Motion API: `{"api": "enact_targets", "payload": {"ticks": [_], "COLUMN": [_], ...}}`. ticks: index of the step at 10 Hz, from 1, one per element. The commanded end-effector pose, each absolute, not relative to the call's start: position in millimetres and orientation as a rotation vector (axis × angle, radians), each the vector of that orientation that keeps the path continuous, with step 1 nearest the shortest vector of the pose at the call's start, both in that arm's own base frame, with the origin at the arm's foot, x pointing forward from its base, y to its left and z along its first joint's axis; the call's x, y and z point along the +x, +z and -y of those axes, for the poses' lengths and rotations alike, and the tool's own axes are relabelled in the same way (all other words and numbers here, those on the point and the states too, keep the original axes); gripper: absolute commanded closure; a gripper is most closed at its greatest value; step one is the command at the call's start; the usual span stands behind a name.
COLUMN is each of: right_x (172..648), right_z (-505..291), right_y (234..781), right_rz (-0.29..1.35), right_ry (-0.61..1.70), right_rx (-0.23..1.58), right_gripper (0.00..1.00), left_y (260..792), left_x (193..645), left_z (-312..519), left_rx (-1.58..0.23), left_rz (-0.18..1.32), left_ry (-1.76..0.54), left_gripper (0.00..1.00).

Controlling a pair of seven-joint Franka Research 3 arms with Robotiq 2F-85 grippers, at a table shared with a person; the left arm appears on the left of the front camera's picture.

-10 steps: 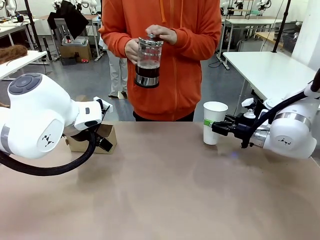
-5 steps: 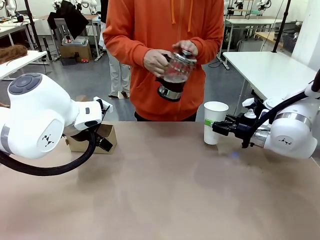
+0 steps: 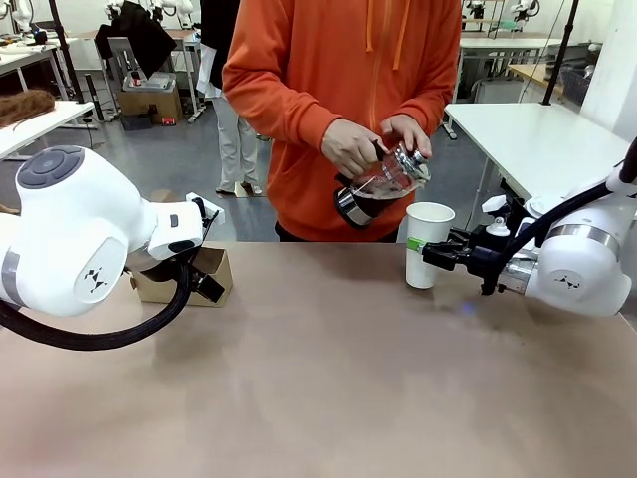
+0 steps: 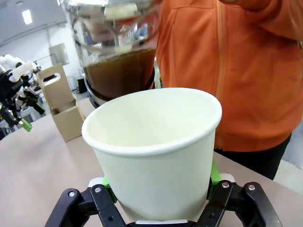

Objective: Pour a drink into a cup and package it in a carrier.
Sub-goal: When a person places the Paper Cup Lid on the 600 ml Paper Cup , lift the 600 ml Paper Cup.

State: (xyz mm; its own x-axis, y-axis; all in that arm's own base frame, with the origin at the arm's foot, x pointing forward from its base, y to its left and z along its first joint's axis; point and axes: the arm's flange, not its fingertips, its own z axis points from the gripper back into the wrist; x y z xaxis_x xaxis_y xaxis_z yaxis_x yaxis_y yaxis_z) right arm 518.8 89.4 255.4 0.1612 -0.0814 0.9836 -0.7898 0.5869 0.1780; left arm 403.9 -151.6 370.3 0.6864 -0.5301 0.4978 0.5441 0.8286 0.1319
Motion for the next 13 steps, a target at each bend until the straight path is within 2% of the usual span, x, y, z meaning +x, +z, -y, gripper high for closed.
{"api": "enact_targets", "payload": {"ticks": [1,13], "right_x": [518.9,518.9], "right_z": [-91.6,-91.6], "right_y": [257.6,257.6], "right_rz": [1.342,1.342], "right_ry": [0.588,0.588], "right_rx": [0.827,0.827], "right_gripper": [0.2,0.2], "left_y": [370.6,370.6], "left_x": [403.7,403.7], "left_z": [151.3,151.3], "left_rx": [-0.028,-0.028], "left_rz": [0.549,0.549], "left_ry": [-0.602,-0.602], "left_gripper": [0.0,0.0]}}
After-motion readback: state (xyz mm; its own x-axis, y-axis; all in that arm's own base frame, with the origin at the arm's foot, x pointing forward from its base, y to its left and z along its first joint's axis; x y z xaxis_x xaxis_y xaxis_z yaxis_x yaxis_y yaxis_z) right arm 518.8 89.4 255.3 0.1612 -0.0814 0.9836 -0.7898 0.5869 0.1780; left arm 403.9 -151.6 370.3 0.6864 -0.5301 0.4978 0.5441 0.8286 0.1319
